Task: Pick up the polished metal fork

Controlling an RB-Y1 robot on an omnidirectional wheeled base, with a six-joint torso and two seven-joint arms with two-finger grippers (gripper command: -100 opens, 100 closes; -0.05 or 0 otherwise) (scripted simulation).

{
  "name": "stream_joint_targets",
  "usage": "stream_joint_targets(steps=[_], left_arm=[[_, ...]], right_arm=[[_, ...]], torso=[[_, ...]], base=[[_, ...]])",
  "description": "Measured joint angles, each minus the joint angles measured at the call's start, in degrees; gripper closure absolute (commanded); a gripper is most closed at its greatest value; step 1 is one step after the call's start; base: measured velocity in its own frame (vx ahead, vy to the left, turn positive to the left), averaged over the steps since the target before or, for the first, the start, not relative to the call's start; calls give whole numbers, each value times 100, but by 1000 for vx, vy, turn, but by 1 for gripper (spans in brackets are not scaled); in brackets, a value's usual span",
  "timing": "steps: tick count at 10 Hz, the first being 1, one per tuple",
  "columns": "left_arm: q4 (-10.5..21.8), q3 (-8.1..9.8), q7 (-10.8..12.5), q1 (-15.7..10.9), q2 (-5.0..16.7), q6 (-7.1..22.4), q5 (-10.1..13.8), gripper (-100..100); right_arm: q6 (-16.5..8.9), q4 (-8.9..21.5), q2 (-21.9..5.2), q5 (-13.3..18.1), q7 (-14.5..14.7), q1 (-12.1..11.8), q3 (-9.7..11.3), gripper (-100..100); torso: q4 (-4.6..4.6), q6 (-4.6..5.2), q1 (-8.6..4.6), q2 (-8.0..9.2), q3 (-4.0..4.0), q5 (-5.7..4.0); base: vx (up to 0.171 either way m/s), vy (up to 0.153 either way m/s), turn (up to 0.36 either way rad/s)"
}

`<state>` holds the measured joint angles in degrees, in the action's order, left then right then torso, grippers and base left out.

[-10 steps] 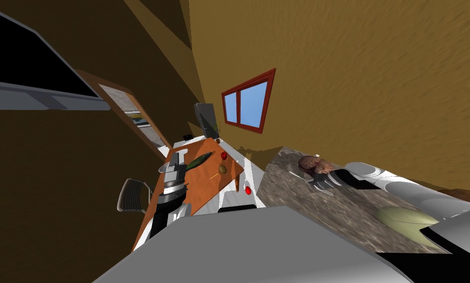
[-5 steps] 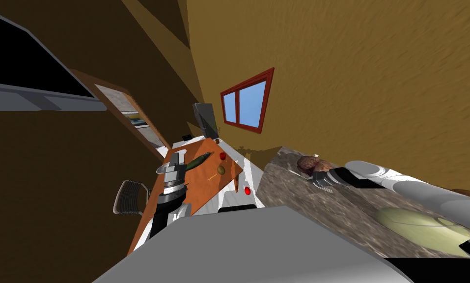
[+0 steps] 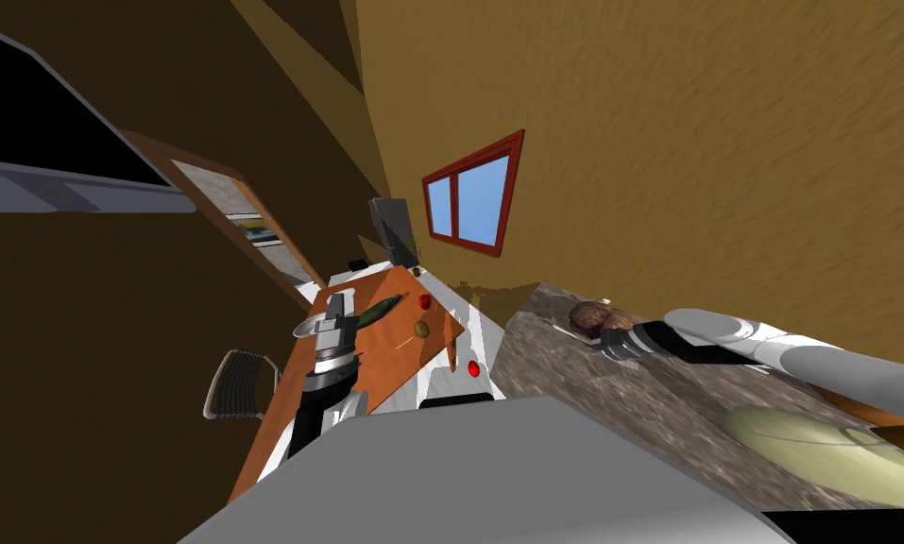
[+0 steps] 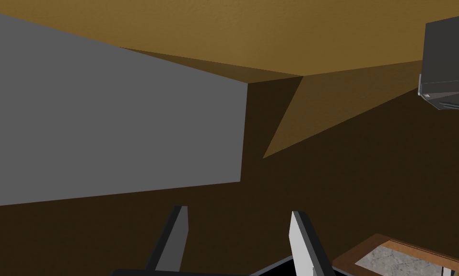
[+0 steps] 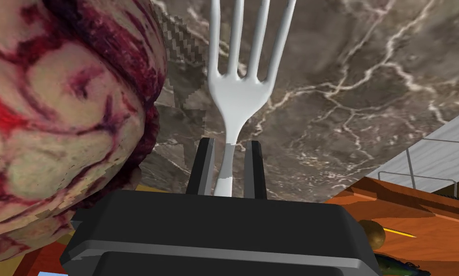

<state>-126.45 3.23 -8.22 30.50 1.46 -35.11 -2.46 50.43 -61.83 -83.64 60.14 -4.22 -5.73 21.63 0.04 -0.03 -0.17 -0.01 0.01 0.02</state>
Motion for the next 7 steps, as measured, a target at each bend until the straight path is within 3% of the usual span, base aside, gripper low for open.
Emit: stream_joint_targets(steps=[1,5,7], left_arm=[[0,0,0,0,0,0,0,0],[0,0,0,0,0,0,0,0],[0,0,0,0,0,0,0,0]], right_arm=[[-135,-211,-54,-68,-33,22,55,100],[-819,-1060,-634,-743,-9,-489,439,100],[-1130,-1475,-830,-1026,-12,-573,581,100]], torso=[[1,-7,13,2,1,0],[-3,8,2,2,0,-1],[-1,-5,12,1,0,-1]], base=[[30,-40,15],[29,-50,-19],[22,-35,0]])
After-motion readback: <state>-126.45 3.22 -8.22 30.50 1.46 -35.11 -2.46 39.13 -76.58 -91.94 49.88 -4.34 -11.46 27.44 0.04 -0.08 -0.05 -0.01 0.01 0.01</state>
